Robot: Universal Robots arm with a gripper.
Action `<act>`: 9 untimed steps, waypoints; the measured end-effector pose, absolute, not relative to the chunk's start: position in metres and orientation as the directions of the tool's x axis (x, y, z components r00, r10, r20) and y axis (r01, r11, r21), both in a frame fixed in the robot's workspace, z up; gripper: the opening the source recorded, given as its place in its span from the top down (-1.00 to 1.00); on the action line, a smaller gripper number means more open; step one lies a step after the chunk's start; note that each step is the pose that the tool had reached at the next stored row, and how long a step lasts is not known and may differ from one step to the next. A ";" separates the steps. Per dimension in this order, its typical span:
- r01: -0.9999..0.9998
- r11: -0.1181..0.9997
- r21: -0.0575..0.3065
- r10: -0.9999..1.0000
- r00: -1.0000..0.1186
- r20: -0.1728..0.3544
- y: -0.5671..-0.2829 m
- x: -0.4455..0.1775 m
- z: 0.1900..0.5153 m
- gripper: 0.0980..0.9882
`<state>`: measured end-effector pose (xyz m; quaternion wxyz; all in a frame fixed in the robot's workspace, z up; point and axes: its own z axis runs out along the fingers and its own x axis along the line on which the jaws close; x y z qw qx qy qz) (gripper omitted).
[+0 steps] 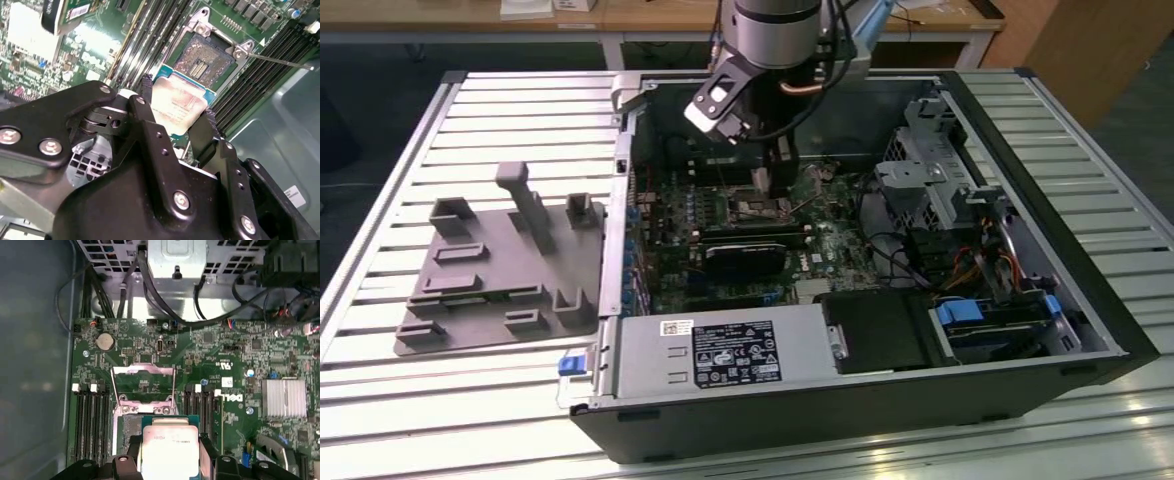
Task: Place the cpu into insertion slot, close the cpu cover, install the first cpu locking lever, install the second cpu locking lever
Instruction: 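Place the cpu into insertion slot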
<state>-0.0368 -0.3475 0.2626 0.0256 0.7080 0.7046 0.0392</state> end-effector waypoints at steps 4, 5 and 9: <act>0.996 -0.013 0.092 1.000 0.012 0.019 -0.347 -0.039 0.257 0.01; 0.996 -0.014 0.092 1.000 0.012 0.019 -0.346 -0.040 0.255 0.01; 0.996 -0.015 0.092 1.000 0.013 0.019 -0.345 -0.041 0.249 0.01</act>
